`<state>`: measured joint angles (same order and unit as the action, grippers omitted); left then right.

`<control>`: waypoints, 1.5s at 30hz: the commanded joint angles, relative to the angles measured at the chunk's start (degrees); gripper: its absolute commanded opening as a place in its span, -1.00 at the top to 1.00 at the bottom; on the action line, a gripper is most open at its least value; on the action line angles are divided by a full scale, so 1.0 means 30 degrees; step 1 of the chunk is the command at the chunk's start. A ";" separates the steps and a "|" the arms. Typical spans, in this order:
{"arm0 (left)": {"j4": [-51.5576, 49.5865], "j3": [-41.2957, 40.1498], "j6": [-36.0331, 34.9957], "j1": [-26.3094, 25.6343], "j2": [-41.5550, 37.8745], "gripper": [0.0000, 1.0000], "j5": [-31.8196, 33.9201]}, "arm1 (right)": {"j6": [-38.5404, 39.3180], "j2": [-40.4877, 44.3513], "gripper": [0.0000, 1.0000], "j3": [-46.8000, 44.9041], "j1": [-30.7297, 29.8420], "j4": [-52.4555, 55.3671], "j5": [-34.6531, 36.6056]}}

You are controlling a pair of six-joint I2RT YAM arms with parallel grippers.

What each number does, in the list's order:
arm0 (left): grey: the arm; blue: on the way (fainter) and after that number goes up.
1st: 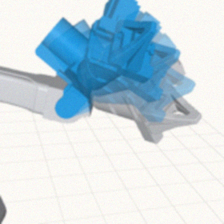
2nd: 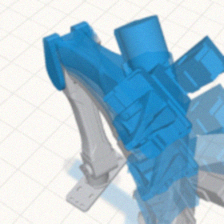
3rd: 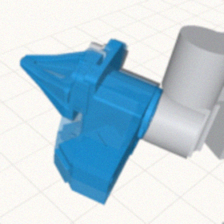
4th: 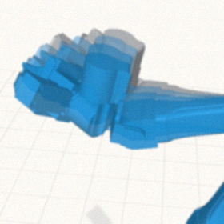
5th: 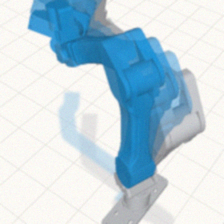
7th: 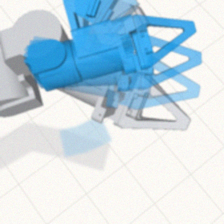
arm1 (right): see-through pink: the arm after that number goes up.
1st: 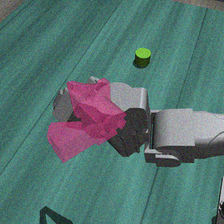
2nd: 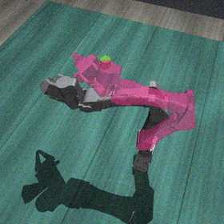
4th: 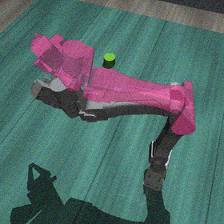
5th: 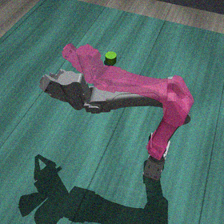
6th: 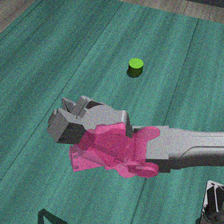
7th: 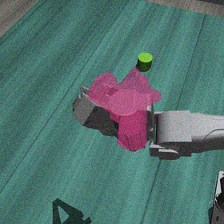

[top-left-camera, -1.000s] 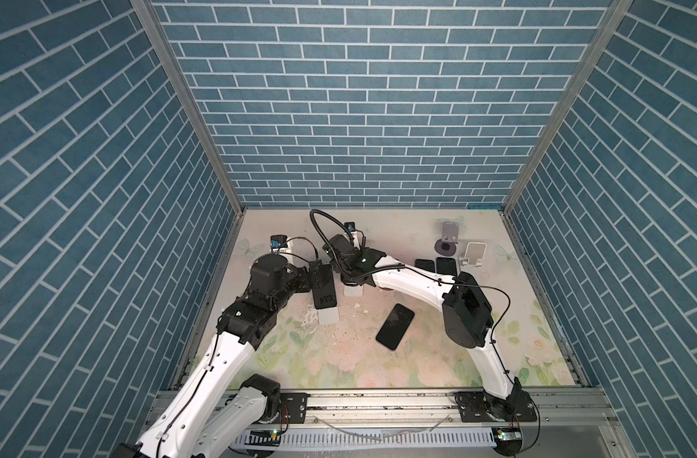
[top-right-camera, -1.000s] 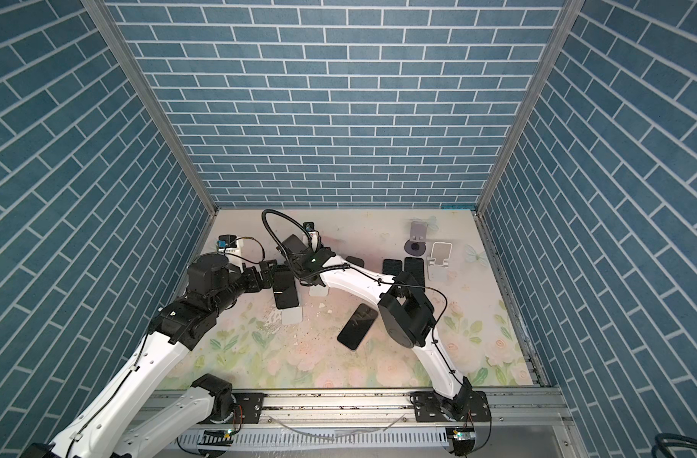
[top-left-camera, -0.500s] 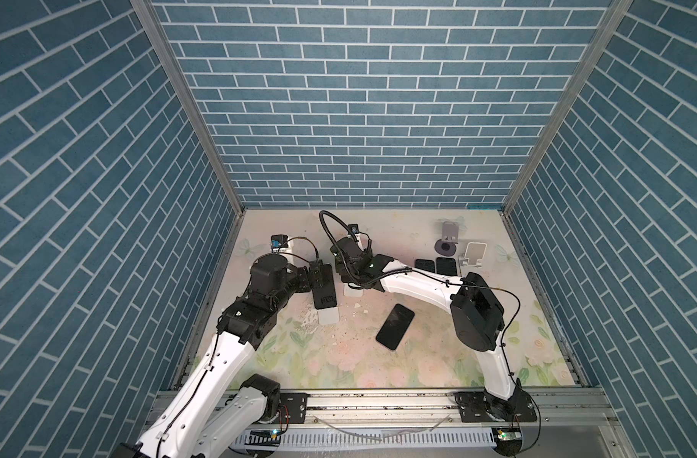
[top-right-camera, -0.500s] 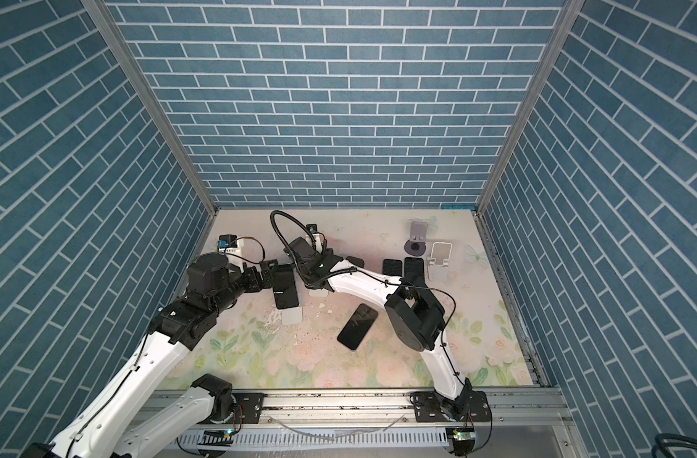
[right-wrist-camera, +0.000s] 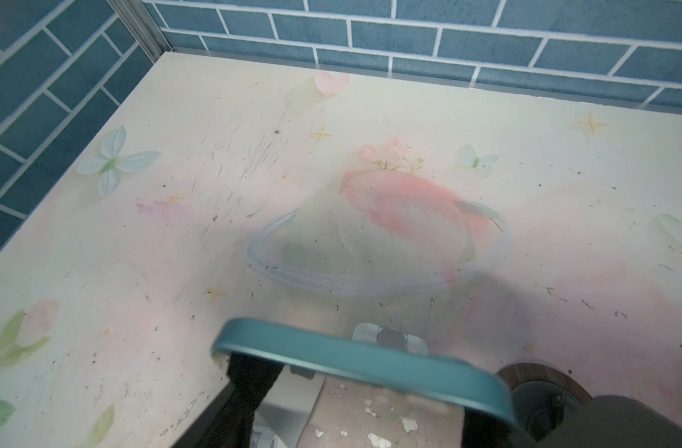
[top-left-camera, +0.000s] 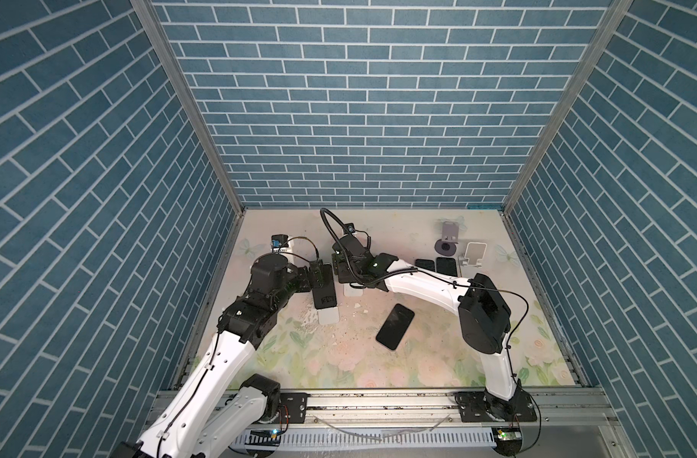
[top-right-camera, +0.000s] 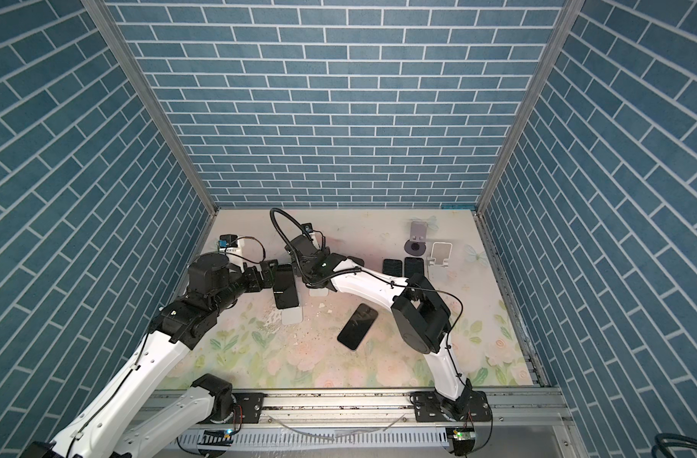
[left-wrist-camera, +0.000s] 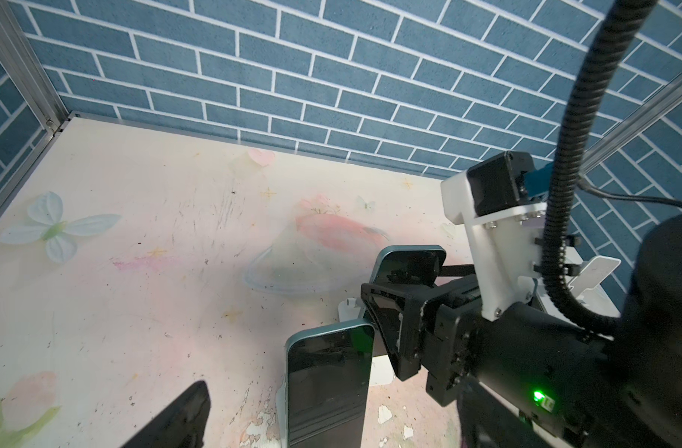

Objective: Remove the phone from the phone stand
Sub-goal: Remove the phone from the phone stand, then place the phone at the bottom-center of the table.

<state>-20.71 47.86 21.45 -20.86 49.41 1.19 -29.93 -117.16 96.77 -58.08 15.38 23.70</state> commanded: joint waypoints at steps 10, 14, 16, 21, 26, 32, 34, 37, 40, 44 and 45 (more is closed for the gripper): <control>0.0216 -0.0157 -0.0211 0.0157 0.0815 -0.99 -0.0512 | 0.0120 0.2466 -0.06 -0.0117 0.0768 0.1665 -0.1090; 0.0364 -0.0015 -0.0554 0.0157 0.1153 -0.99 -0.1253 | -0.0267 0.2992 -0.05 -0.0358 0.1206 0.2207 -0.1808; 0.0370 0.0071 -0.0655 0.0157 0.1274 -0.99 -0.1544 | -0.0371 0.3327 -0.04 -0.0647 0.1401 0.2250 -0.2037; 0.0531 0.0103 -0.0747 0.0157 0.1557 -0.99 -0.2211 | -0.0419 0.3993 -0.04 -0.0923 0.1811 0.2971 -0.2532; 0.0740 0.0162 -0.0929 0.0130 0.1720 -0.99 -0.3209 | -0.0898 0.4924 -0.04 -0.1435 0.2432 0.3730 -0.3302; 0.1580 -0.0062 -0.0926 0.0048 0.1643 -0.99 -0.4246 | -0.1177 0.6196 -0.02 -0.2452 0.2968 0.4551 -0.3210; 0.1786 -0.0045 -0.0927 -0.0044 0.1683 -0.99 -0.4587 | -0.1268 0.6672 -0.02 -0.2923 0.3067 0.4747 -0.3097; 0.2081 0.0028 -0.0957 -0.0250 0.1892 -0.99 -0.5205 | -0.1546 0.7455 -0.02 -0.3793 0.3349 0.4879 -0.3072; 0.2048 0.0274 -0.1179 -0.0928 0.2208 -0.99 -0.5244 | -0.1711 0.8188 -0.02 -0.4545 0.3569 0.4952 -0.2983; 0.1639 0.0895 -0.1656 -0.2151 0.2746 -0.99 -0.4566 | -0.1956 0.9064 -0.02 -0.5357 0.3877 0.5153 -0.2980; 0.1604 0.0999 -0.1672 -0.2332 0.2889 -0.99 -0.4529 | -0.2053 0.9276 -0.02 -0.5546 0.3976 0.5187 -0.2980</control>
<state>-15.79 48.62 18.15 -26.30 57.28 -12.93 -33.39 -92.95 81.97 -46.83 30.79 14.11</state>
